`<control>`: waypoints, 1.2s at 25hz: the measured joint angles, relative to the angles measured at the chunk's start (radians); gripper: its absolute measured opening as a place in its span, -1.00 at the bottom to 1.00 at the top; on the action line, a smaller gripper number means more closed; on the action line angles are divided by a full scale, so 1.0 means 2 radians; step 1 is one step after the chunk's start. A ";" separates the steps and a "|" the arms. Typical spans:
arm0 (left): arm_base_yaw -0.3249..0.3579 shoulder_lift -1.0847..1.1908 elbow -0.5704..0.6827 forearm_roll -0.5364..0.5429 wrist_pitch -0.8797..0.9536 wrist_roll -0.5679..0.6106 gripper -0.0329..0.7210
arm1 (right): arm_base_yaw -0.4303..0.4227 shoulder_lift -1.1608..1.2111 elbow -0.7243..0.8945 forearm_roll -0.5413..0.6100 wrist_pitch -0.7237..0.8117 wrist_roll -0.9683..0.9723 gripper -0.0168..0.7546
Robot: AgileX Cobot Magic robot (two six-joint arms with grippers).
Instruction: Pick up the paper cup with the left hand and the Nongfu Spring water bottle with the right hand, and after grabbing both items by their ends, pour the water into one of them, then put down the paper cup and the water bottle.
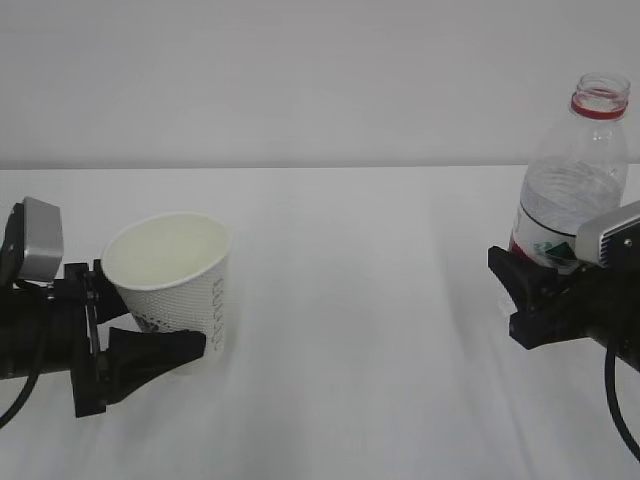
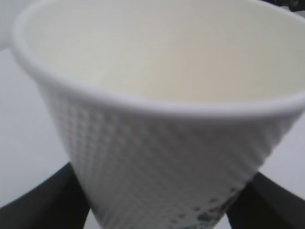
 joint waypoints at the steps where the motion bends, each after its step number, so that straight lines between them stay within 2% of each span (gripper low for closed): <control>1: -0.007 0.000 0.000 0.000 0.000 0.000 0.64 | 0.000 0.000 0.000 0.000 0.000 0.000 0.28; 4: -0.042 0.000 0.000 -0.011 0.000 0.000 0.63 | 0.000 0.000 0.000 0.000 0.000 0.000 0.28; 9: -0.110 0.000 -0.002 -0.064 0.000 0.000 0.63 | 0.000 0.000 0.000 0.000 0.000 0.000 0.28; 12: -0.140 0.000 -0.014 -0.080 0.000 0.000 0.63 | 0.000 0.000 0.000 -0.002 0.000 0.000 0.28; 22: -0.193 0.000 -0.076 -0.086 0.002 0.000 0.63 | 0.000 0.000 0.000 -0.020 0.000 0.000 0.28; 30: -0.251 0.000 -0.080 -0.102 0.026 0.000 0.63 | 0.000 0.000 0.000 -0.022 0.000 0.000 0.28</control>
